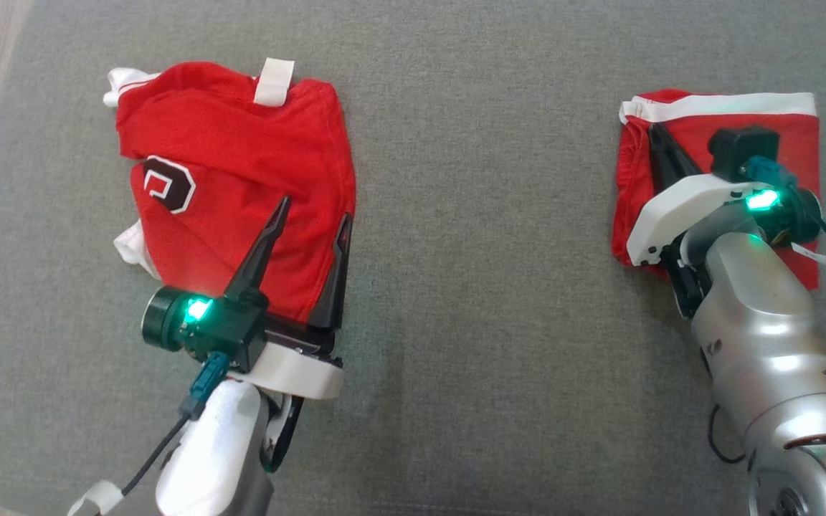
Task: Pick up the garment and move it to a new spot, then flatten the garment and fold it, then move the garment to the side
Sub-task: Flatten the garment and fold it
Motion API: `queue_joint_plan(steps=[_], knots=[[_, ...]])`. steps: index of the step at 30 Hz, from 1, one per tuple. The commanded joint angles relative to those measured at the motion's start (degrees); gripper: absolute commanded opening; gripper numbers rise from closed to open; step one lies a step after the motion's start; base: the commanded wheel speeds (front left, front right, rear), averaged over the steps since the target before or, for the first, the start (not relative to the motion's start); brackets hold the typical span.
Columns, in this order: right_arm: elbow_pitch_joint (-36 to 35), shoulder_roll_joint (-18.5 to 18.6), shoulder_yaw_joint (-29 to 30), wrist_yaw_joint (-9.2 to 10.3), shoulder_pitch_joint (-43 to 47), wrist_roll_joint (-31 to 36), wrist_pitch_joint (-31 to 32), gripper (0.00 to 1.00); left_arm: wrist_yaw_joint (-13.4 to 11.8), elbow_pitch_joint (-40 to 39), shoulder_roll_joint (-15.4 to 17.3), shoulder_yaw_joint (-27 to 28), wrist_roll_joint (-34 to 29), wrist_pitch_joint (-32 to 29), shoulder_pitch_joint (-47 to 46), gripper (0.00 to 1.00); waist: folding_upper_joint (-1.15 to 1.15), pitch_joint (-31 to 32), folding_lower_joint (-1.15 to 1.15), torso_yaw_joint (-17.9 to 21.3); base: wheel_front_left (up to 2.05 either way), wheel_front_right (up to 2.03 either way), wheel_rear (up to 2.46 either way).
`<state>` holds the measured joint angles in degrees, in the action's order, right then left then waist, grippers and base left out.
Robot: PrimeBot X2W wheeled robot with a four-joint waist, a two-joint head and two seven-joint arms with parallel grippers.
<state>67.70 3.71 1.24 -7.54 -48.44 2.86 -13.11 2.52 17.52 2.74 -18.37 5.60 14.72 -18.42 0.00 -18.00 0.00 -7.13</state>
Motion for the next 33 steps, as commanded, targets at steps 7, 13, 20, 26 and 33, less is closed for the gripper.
queue_joint_plan(steps=[7, 13, 20, 26, 33], knots=[[-4.6, -0.8, -0.6, 0.05, 2.5, -3.6, -1.8, 0.00, -0.5, -1.7, 0.2, 2.5, 0.3, 0.3, 0.4, 1.00, 0.00, 2.4, 0.00, 2.3, 0.00, 0.00, 0.00], [-20.7, -0.8, 1.3, 0.05, 10.4, -7.2, -1.9, 0.00, -0.5, -2.1, 0.4, 3.5, 0.0, 0.3, 1.6, 1.00, 0.00, 5.3, 0.00, 5.8, 0.00, 0.00, 0.00], [-37.7, -0.8, -0.1, 0.05, 23.3, -9.6, -1.9, 0.00, -0.8, -3.0, 0.5, 5.2, 0.1, 0.3, 3.7, 1.00, 0.00, 7.3, 0.00, 10.3, 0.00, 0.00, 0.00], [-45.8, -0.8, -1.0, 0.05, 31.4, -8.6, -1.9, 0.54, -0.7, -2.8, 0.5, 6.0, 0.0, 0.3, 4.7, 1.00, 0.00, 8.0, 0.00, 12.5, 0.00, 0.00, 0.00], [-48.9, -0.8, -1.4, 0.05, 35.1, -8.9, -1.9, 1.00, -0.2, -2.5, 0.4, 6.4, -0.2, 0.3, 4.8, 1.00, 0.00, 7.7, 0.00, 13.2, 0.00, 0.00, 0.00]])
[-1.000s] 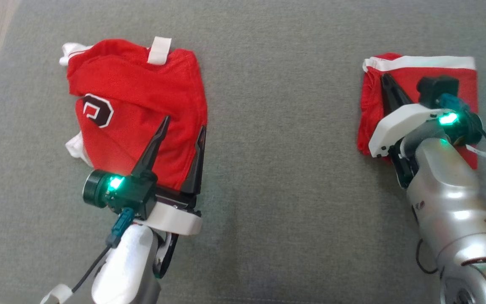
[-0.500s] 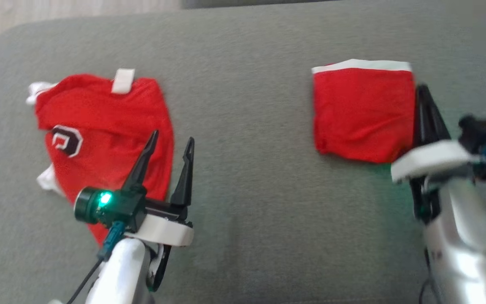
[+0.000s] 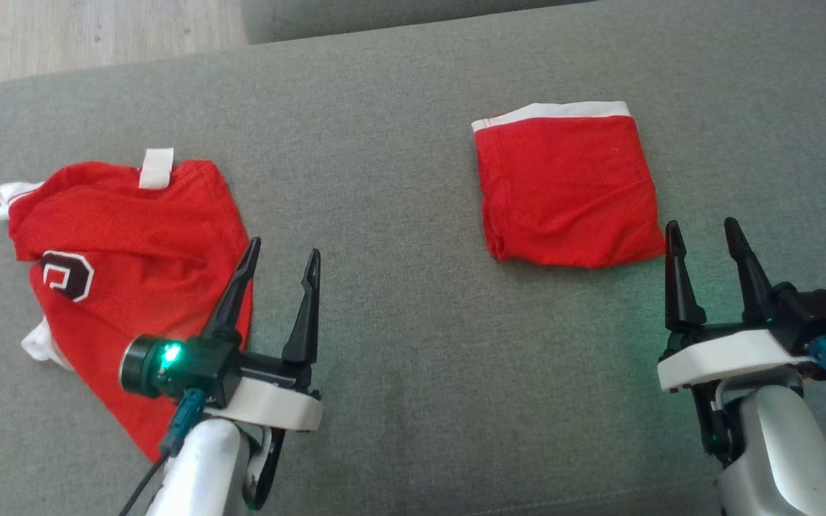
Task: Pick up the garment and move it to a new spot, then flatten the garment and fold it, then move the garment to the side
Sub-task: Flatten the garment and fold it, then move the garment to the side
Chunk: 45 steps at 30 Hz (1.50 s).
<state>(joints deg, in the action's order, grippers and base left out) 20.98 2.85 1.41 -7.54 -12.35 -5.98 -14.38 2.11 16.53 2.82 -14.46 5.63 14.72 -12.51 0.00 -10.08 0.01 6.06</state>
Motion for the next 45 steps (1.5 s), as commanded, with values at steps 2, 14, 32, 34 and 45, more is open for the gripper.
queue_joint_plan(steps=[2, 14, 32, 34, 45], knots=[[-2.3, 0.0, -1.4, 0.05, -1.0, 0.0, -0.6, 1.00, 0.3, -1.5, 0.3, 2.4, -0.3, 0.3, -1.3, 1.00, 0.00, -0.4, -0.01, -0.1, 0.00, 0.00, 0.00], [8.3, 0.0, 5.6, 0.05, -12.7, 1.0, 4.5, 1.00, 1.6, -1.1, 0.2, 1.4, -1.2, 0.3, -3.9, 1.00, 0.00, -5.4, -0.01, -3.9, 0.00, 0.00, 0.00], [34.2, 3.4, 4.1, 0.05, -29.5, 10.0, 17.2, 0.00, 1.6, -0.3, 0.1, 1.5, -1.2, 0.3, -4.9, 1.00, 0.00, -6.6, -0.01, -6.7, 0.00, 0.00, 0.00], [35.0, 5.3, 1.9, 0.05, -29.9, 10.6, 16.5, 0.00, 1.5, -0.3, 0.1, 1.6, -1.2, 0.3, -4.8, 1.00, 0.00, -5.9, -0.01, -6.2, 0.00, 0.00, 0.00], [38.5, 22.8, -8.9, 0.05, -31.3, 12.4, 14.3, 0.00, 1.3, -0.9, 0.1, 2.1, -0.9, 0.3, -3.6, 1.00, 0.00, -2.9, -0.01, -4.3, 0.00, 0.00, 0.00]])
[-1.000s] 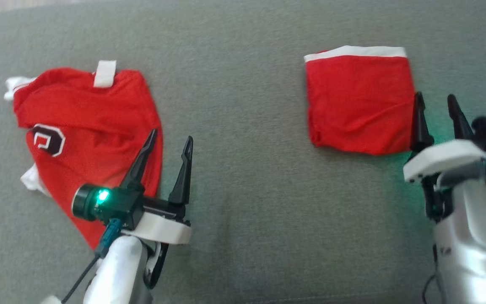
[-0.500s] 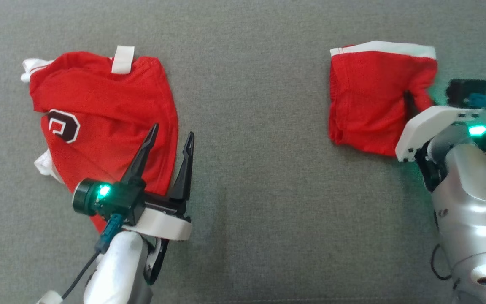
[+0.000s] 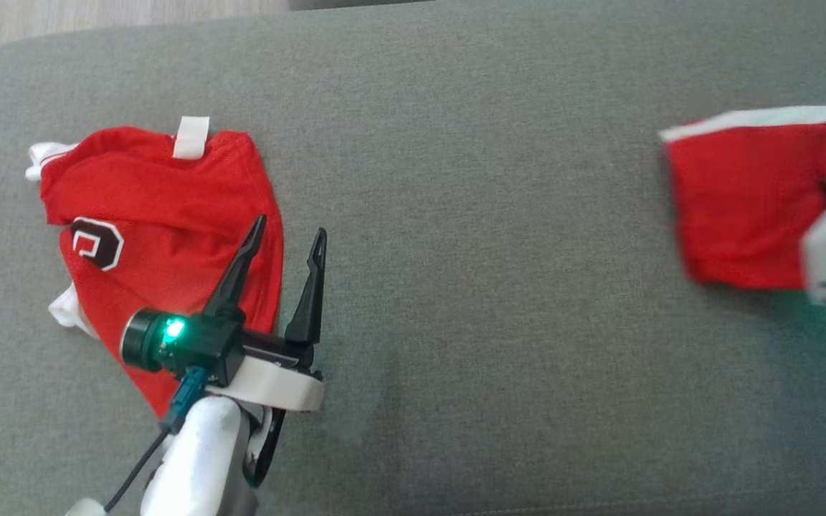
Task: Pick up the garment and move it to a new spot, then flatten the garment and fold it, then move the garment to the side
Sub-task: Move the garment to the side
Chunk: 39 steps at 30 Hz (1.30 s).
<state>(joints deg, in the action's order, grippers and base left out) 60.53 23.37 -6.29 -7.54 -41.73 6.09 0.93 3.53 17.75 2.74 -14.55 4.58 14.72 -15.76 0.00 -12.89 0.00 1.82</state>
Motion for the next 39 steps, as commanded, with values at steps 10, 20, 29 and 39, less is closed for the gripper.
queue_joint_plan(steps=[10, 20, 29, 39], knots=[[0.0, 11.0, 0.7, 0.05, -4.9, 1.1, -0.7, 0.00, 0.3, -3.0, 0.3, 2.7, -0.3, 0.3, -0.8, 1.00, 0.00, -3.3, 0.00, -1.5, 0.00, 0.00, 0.00], [0.1, 11.1, 5.3, 0.05, -6.6, 0.9, -0.3, 0.00, 0.7, -3.1, 0.3, 3.0, -0.7, 0.3, -2.1, 1.00, 0.00, -5.6, 0.00, -2.2, 0.00, 0.00, 0.00], [-1.6, 7.3, 9.8, 0.05, -5.7, 2.3, -2.3, 1.00, 0.6, -2.2, 0.2, 3.1, -0.5, 0.3, -1.4, 1.00, 0.00, -2.3, 0.00, -1.4, 0.00, 0.00, 0.00], [-9.8, -3.7, 9.9, 0.05, -3.5, 0.7, -12.4, 1.00, -0.1, -2.4, 0.2, 3.6, 0.0, 0.3, 1.8, 1.00, 0.00, 4.8, 0.00, 0.3, 0.00, 0.00, 0.00]])
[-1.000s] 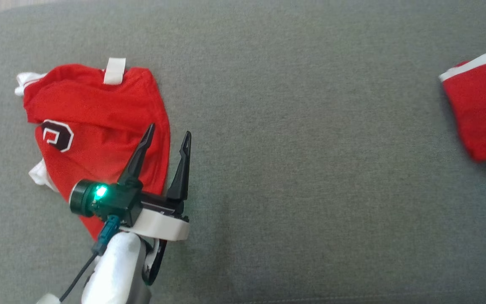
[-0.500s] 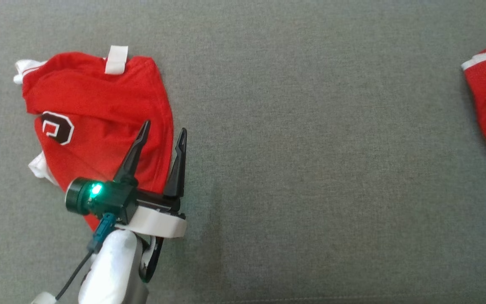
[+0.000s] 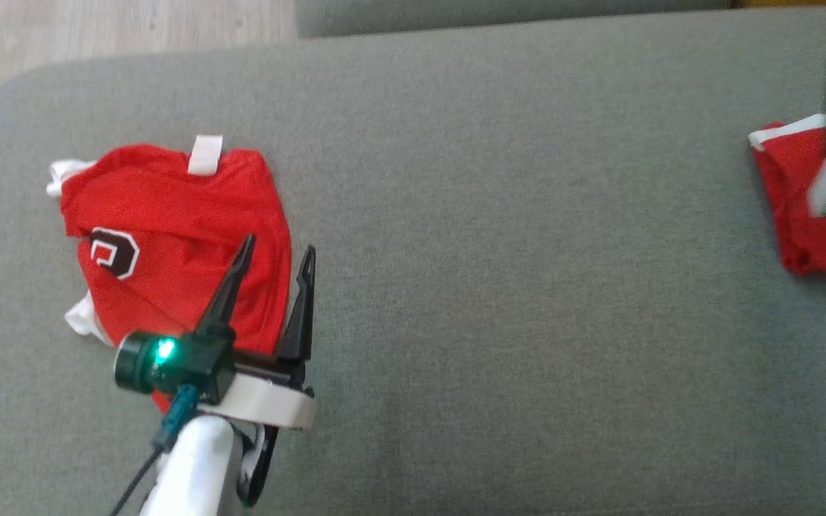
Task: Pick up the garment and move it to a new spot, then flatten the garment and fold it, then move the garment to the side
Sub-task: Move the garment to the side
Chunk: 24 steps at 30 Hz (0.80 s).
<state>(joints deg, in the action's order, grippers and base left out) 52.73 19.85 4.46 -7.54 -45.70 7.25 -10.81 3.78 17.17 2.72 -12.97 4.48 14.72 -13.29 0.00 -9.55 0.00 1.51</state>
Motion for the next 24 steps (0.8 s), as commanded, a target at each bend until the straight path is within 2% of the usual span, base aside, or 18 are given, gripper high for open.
queue_joint_plan(steps=[1, 6, 7, 11, 17, 24], knots=[[-3.2, -1.8, -0.9, 0.05, 1.1, -1.2, -1.4, 1.00, -0.5, -1.9, 0.2, 2.1, 0.1, 0.3, -0.2, 1.00, 0.00, 2.2, 0.00, 0.8, 0.00, 0.00, 0.00], [-10.5, -10.2, -0.4, 0.05, 6.5, -8.0, -3.5, 1.00, -0.8, -2.4, 0.2, 2.4, 0.3, 0.3, 1.8, 1.00, 0.00, 5.0, 0.00, 1.4, 0.00, 0.00, 0.00], [-10.5, -10.2, -0.4, 0.05, 6.5, -8.0, -3.5, 1.00, -0.8, -2.4, 0.2, 2.4, 0.3, 0.3, 1.8, 1.00, 0.00, 5.0, 0.00, 1.4, 0.00, 0.00, 0.00], [-18.3, -14.8, -2.3, 0.05, 14.1, -11.0, -4.0, 1.00, -1.0, -2.7, 0.2, 3.0, 1.1, 0.3, 3.3, 1.00, 0.00, 6.1, 0.00, 1.4, 0.00, 0.00, 0.00], [-29.9, -16.8, -4.7, 0.05, 26.6, -13.3, -4.2, 1.00, -0.9, -2.7, 0.2, 3.6, 1.6, 0.3, 4.8, 1.00, 0.00, 6.5, 0.00, 1.0, 0.00, 0.00, 0.00], [-36.2, -16.9, -5.8, 0.05, 35.4, -17.9, -4.2, 1.00, -1.1, -2.9, 0.2, 3.6, 1.8, 0.3, 5.5, 1.00, 0.00, 6.2, 0.00, 0.6, 0.00, 0.00, 0.00]])
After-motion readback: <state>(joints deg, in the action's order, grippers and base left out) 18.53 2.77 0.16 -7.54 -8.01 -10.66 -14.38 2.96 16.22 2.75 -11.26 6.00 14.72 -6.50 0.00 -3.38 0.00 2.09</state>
